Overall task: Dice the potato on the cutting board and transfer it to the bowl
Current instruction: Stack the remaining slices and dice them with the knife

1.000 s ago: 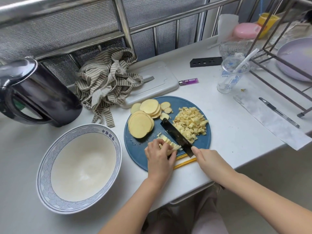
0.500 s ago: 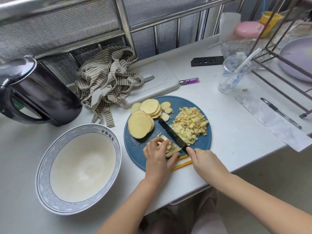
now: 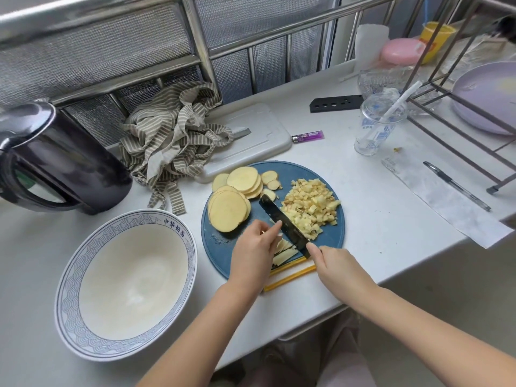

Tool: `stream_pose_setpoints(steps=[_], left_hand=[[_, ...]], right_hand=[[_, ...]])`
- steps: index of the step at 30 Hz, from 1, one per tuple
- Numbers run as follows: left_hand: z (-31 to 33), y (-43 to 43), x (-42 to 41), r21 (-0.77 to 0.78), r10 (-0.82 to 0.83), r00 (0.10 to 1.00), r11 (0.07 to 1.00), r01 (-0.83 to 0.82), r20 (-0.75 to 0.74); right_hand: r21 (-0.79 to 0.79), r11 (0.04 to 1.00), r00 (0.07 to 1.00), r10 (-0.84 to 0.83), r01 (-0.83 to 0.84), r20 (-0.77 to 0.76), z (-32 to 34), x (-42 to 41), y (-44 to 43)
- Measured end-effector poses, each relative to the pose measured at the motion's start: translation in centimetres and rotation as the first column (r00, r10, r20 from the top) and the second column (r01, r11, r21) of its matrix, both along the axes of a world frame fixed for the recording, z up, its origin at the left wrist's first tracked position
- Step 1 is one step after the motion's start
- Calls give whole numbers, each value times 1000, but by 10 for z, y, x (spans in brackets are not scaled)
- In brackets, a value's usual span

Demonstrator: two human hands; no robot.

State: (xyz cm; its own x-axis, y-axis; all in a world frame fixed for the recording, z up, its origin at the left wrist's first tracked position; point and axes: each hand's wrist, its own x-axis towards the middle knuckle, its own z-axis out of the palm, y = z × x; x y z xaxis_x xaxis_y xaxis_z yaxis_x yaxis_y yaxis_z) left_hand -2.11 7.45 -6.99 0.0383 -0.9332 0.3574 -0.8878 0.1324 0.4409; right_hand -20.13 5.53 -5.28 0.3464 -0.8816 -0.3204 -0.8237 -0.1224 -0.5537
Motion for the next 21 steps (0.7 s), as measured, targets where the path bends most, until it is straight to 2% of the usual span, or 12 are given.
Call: stream_pose_setpoints(steps=[4,6,10,16,21], left_hand=[[4,3,-4,255,-16,998,967,1,54],[3,1,-5,307,38,999,951,-43,22],[2,0,-11,246,64,998,967,-63,2],[-14,1,-12,36,76,996,996,-77,39],[-17,7,-7,53,118,993,992,-118,5]], right_hand=[[-42,998,997,37,-40,-64,0,3,1],[-52,997,996,52,-56,-78,0,3,0],[-41,996,993,72,-76,-93,2,4,0],[-86,991,989,89,-99,-117,0,8,2],[-100,986,985,117,-130,-130,5,11,2]])
